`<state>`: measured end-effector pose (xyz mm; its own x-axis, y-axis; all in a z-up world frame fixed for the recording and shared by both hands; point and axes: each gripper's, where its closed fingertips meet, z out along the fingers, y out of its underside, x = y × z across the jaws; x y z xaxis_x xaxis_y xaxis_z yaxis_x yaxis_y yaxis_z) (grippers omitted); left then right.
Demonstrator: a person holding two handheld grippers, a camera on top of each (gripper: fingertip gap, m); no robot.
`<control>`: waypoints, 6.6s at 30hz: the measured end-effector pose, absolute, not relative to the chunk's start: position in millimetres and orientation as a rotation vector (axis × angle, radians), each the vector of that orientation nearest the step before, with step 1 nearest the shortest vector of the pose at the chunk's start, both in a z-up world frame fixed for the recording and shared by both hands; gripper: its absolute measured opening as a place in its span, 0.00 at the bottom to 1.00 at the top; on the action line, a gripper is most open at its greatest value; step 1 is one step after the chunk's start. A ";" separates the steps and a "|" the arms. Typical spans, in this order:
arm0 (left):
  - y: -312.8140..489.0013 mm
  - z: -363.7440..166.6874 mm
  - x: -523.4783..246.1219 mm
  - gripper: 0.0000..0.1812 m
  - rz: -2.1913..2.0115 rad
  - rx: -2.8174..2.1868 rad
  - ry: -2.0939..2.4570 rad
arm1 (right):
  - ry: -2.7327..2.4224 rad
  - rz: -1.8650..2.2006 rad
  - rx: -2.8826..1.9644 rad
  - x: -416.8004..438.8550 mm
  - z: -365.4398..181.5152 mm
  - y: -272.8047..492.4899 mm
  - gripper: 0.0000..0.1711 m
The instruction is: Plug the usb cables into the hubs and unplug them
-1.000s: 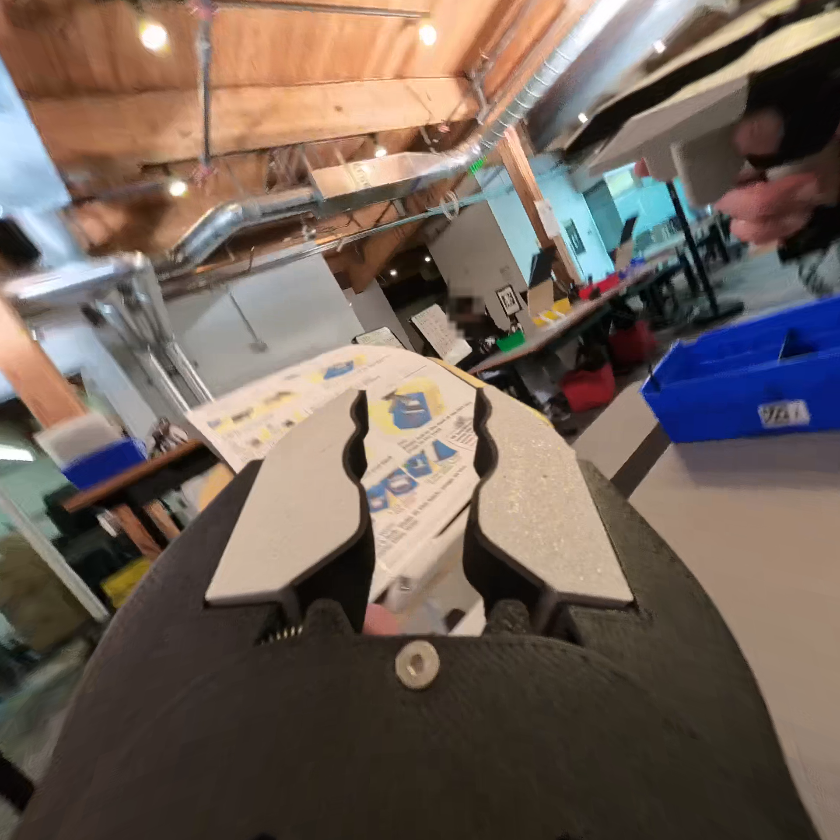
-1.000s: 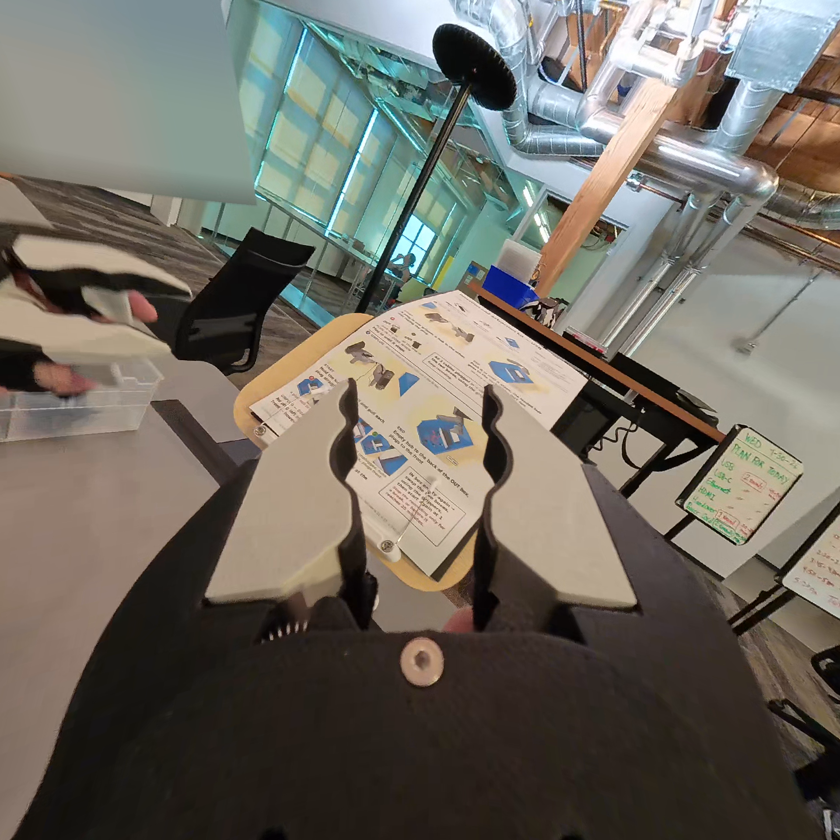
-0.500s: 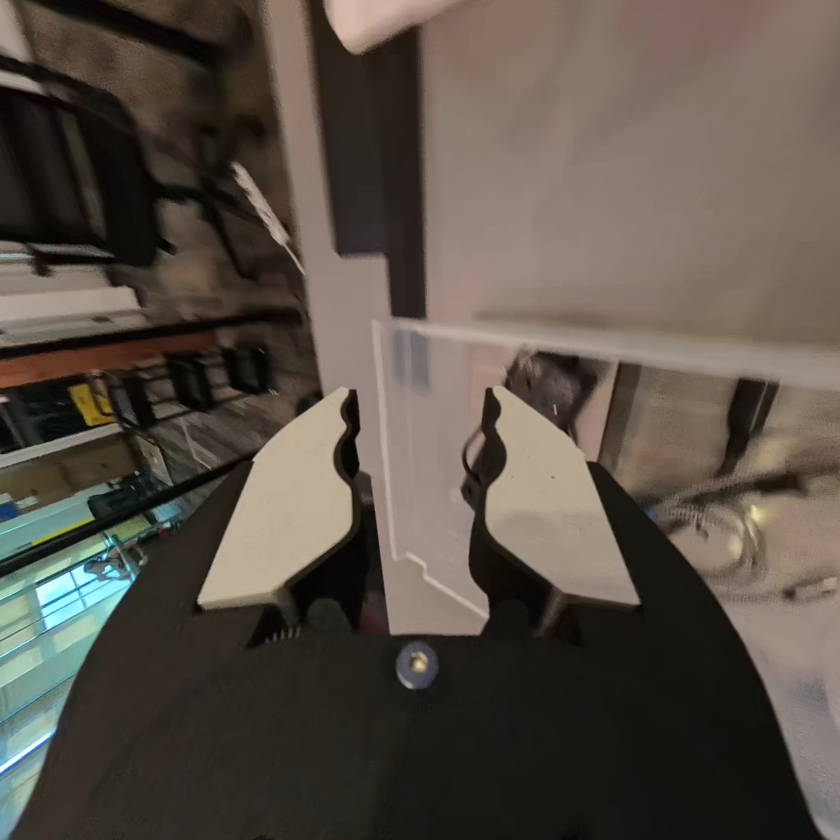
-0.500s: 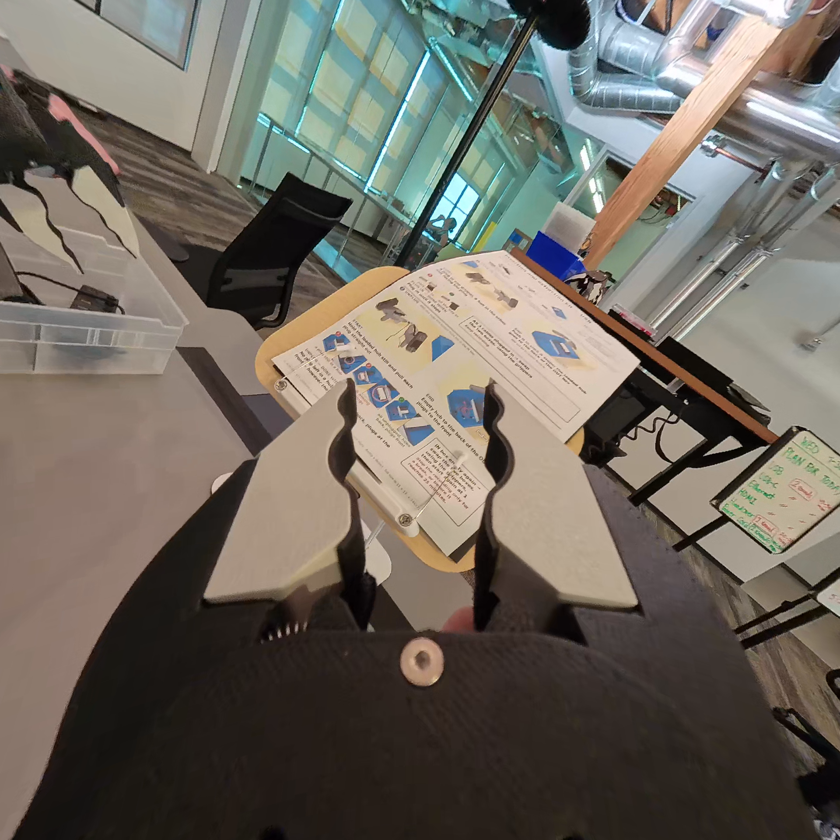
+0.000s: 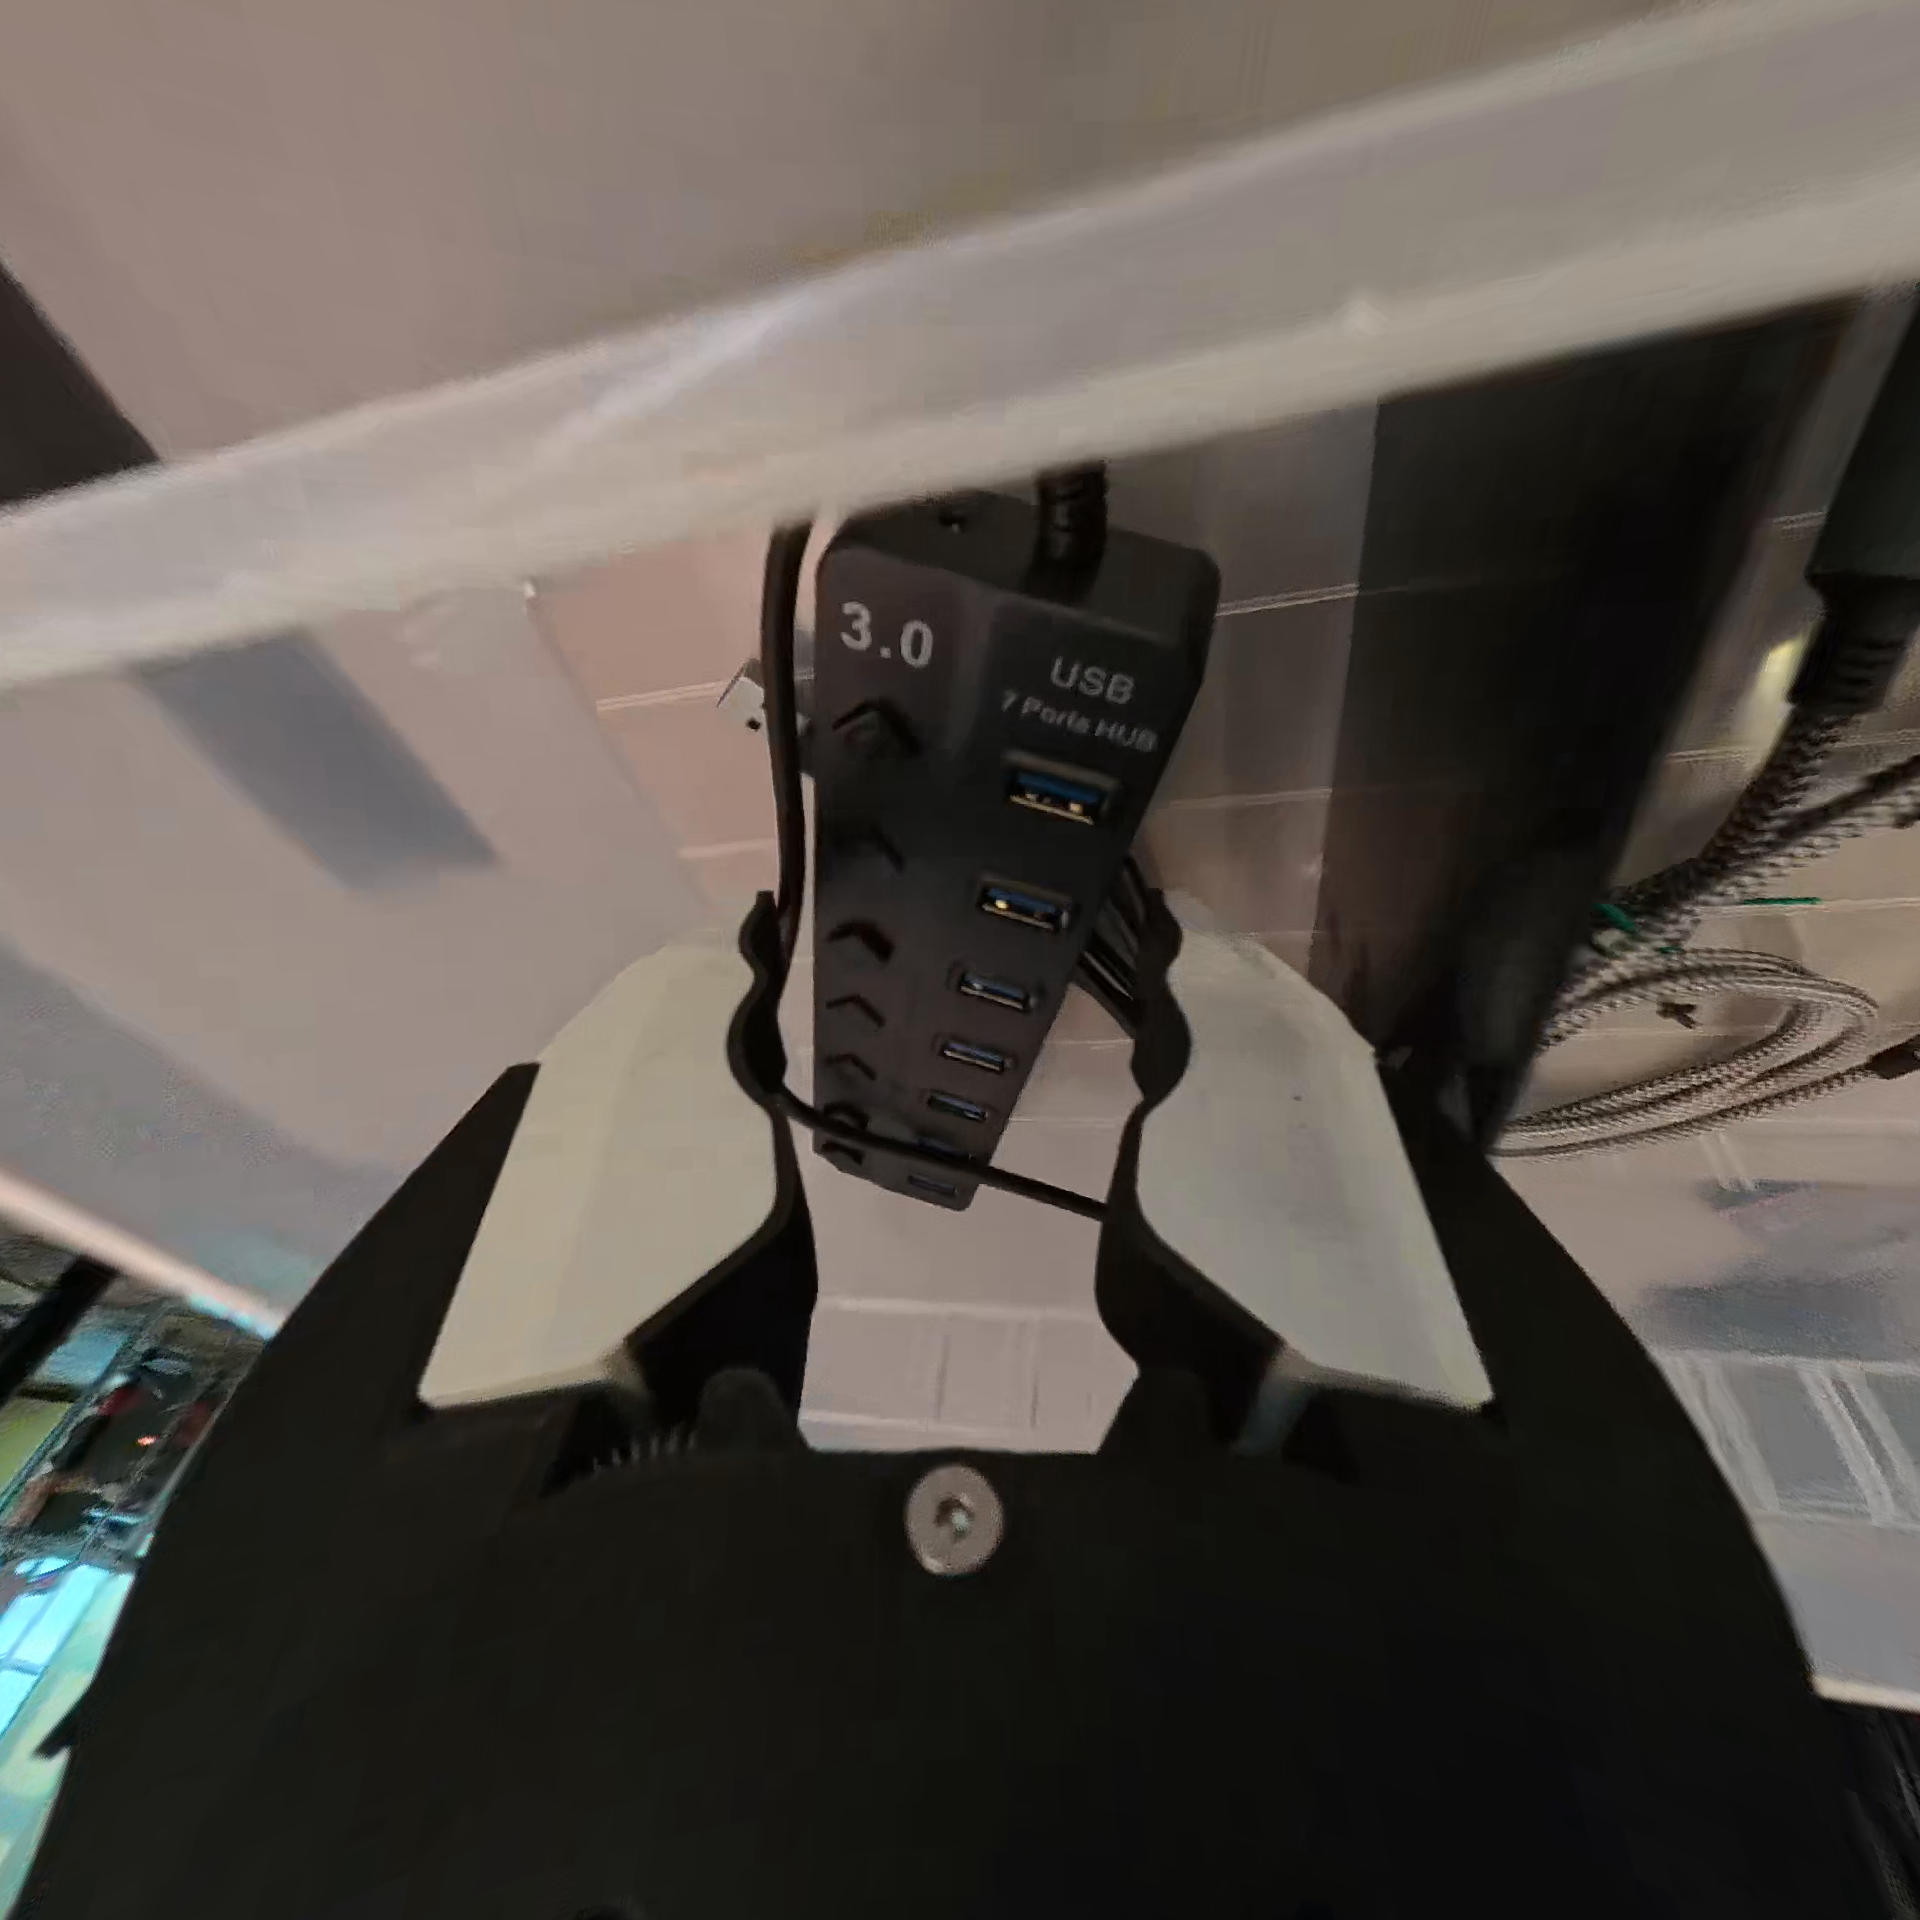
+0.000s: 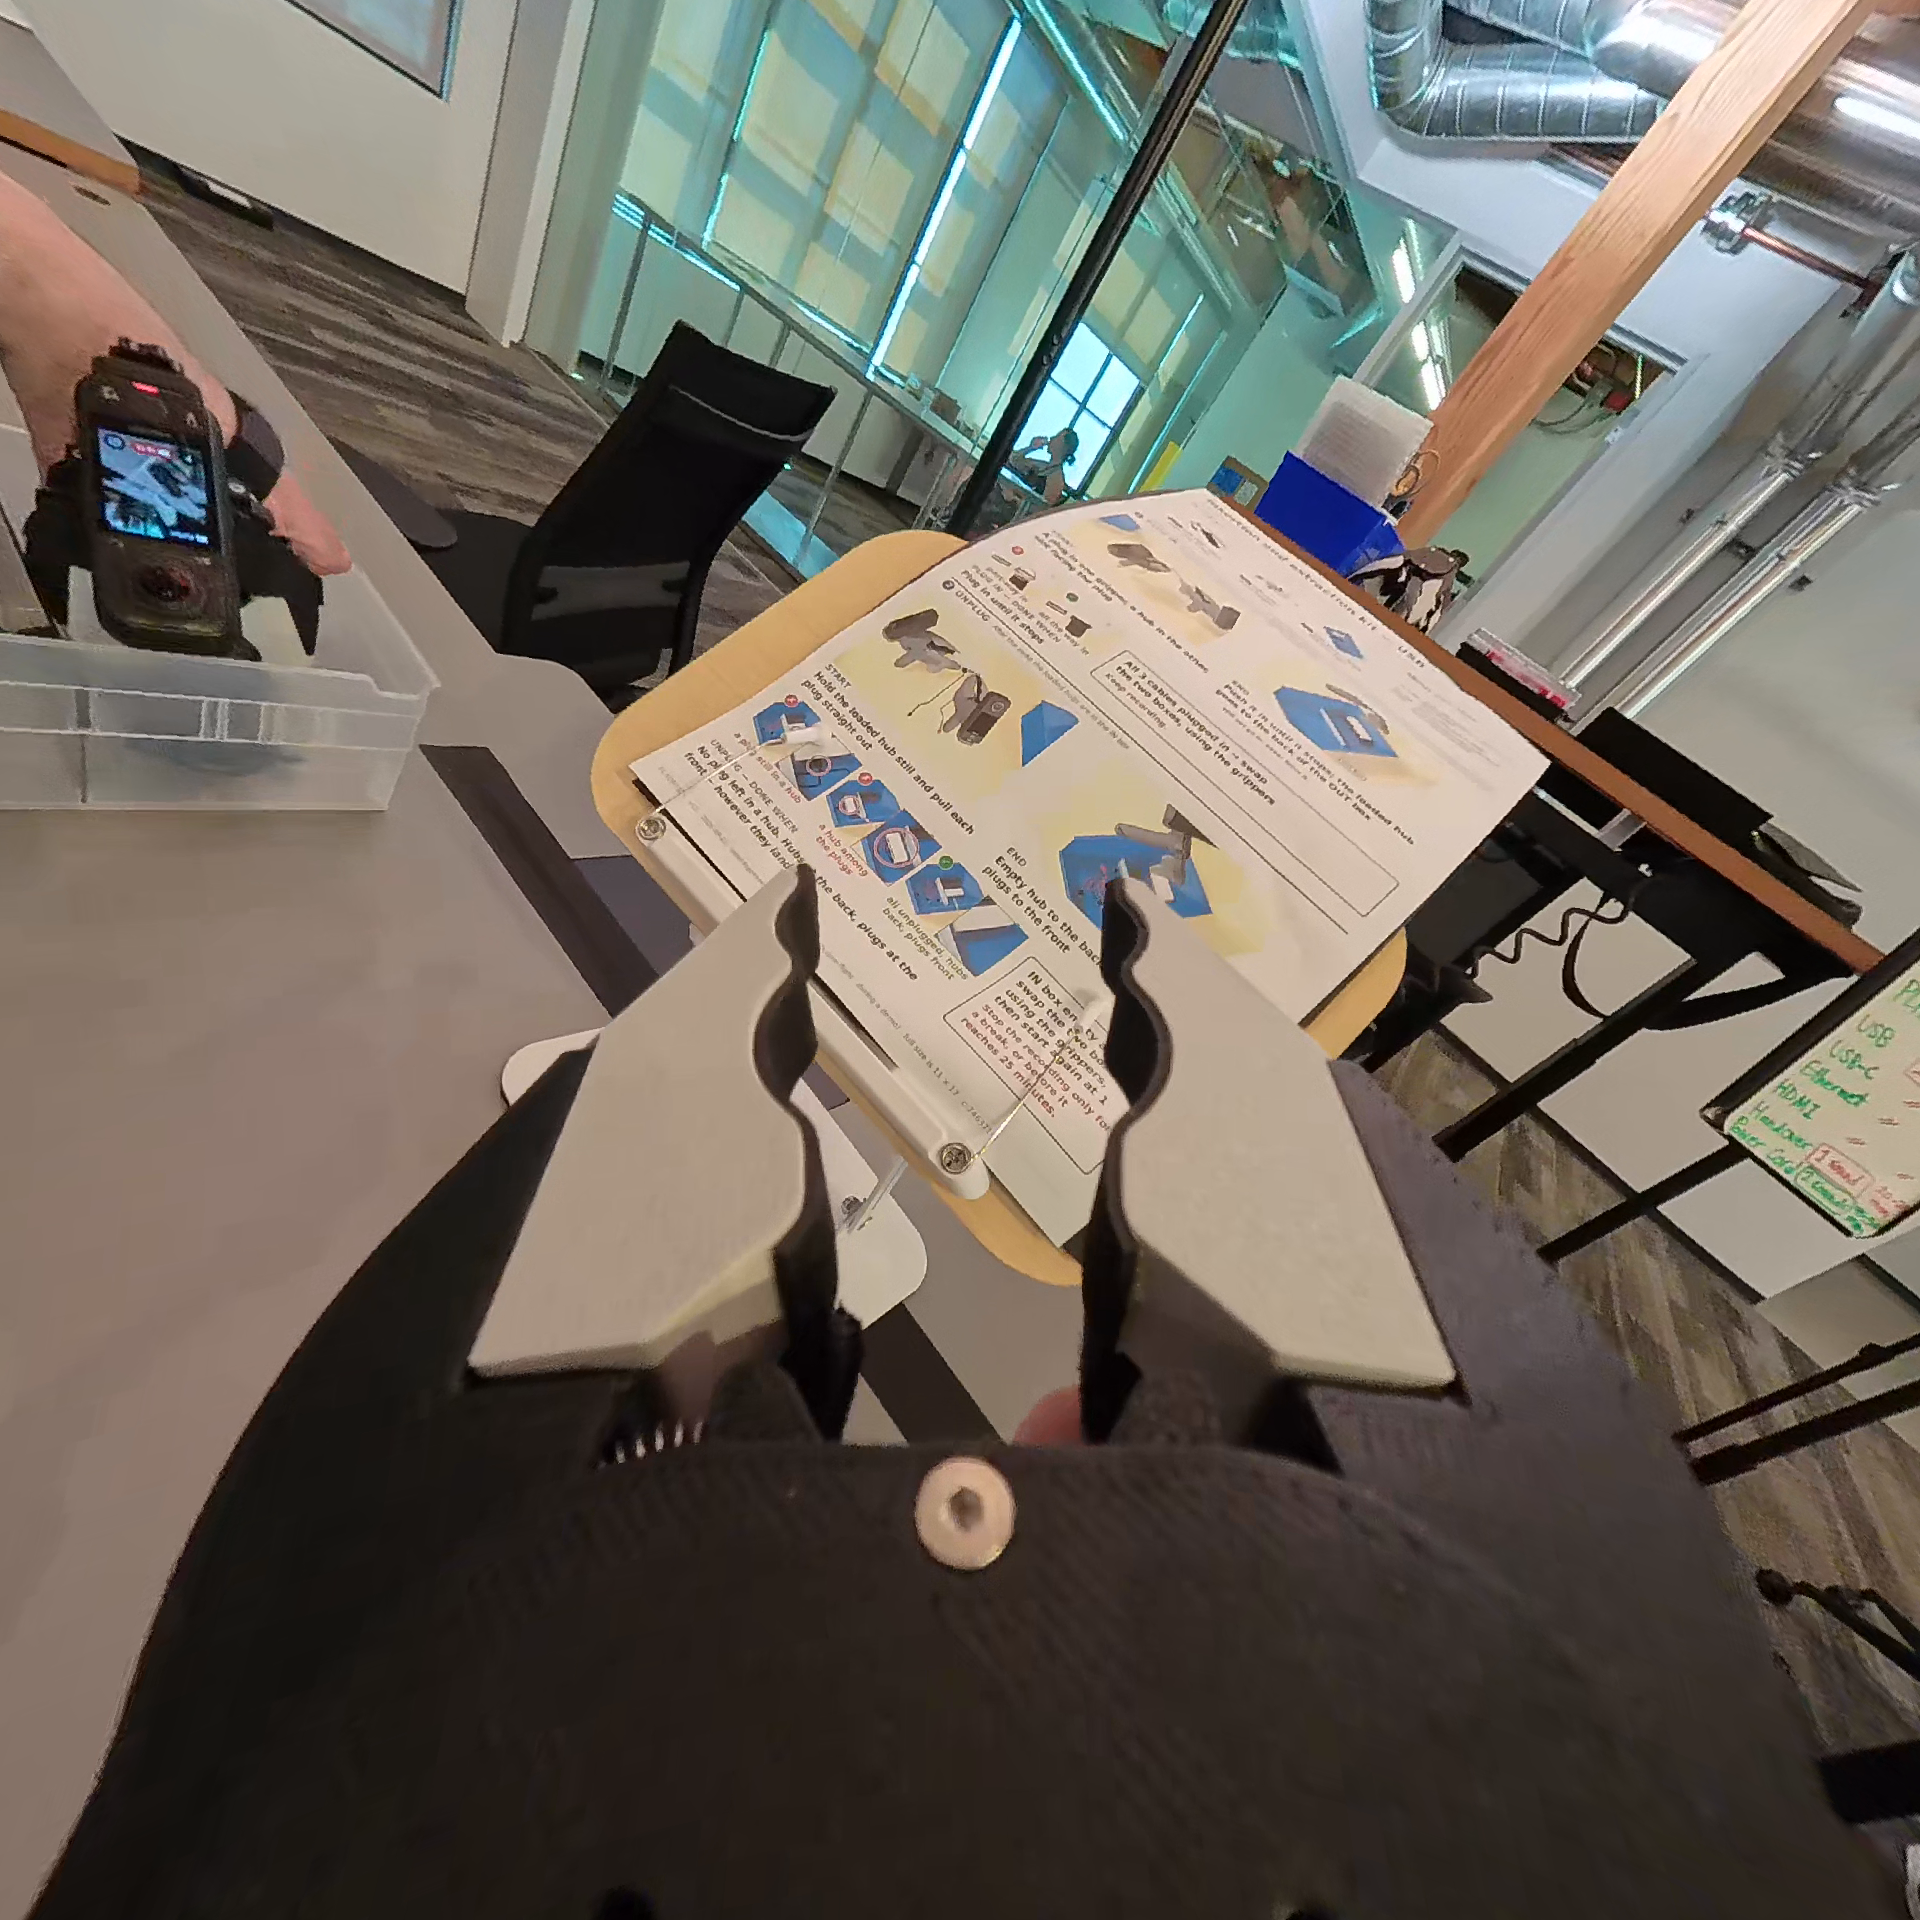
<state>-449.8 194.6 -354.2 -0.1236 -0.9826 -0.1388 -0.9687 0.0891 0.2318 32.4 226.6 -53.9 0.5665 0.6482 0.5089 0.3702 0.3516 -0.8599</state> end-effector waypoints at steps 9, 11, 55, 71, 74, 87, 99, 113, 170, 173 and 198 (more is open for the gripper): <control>191.8 -364.0 -447.3 0.32 -0.345 2.057 -2.233 | -1.018 0.226 -1.259 36.1 -55.1 228.2 0.31; 196.8 -351.4 -444.9 0.31 -0.351 2.157 -2.239 | -1.011 0.228 -1.256 38.2 -53.7 228.0 0.31; 137.1 -103.0 -52.4 0.31 -0.294 2.117 -3.052 | -0.980 0.443 -1.010 103.9 -0.4 154.7 0.38; 96.1 -291.1 3.7 0.30 -0.100 1.817 -2.893 | -0.859 0.453 -0.994 133.2 10.1 161.9 0.37; 93.0 -315.9 6.3 0.30 -0.094 1.867 -2.844 | -0.865 0.453 -1.002 131.0 8.1 164.0 0.37; 87.0 -363.9 18.7 0.31 -0.253 1.787 -2.929 | -0.877 0.474 -0.985 125.5 9.2 161.9 0.36; 80.1 -345.1 30.5 0.41 0.225 1.936 -2.822 | -0.876 0.493 -0.988 126.1 7.8 163.5 0.37; 118.6 -191.5 -177.8 0.27 -0.160 2.954 -2.339 | -0.897 0.524 -0.985 118.3 5.7 162.9 0.36; 182.3 -59.7 -188.1 0.02 -0.353 4.044 -1.903 | -1.352 0.739 -1.012 -78.0 -86.7 150.6 0.31; 193.7 -59.0 -165.2 0.02 -0.113 4.132 -1.906 | -1.370 0.703 -0.997 -87.2 -101.9 159.0 0.28; 201.5 -96.0 -145.4 0.03 0.575 4.158 -1.778 | -1.281 0.894 -1.080 -115.5 -125.5 174.3 0.02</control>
<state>-145.4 201.5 -96.0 0.8063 -0.5348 -0.2526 -0.2855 0.0222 -0.9581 -115.5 174.3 -125.5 0.1049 0.9530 0.2843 0.0614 0.2792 -0.9583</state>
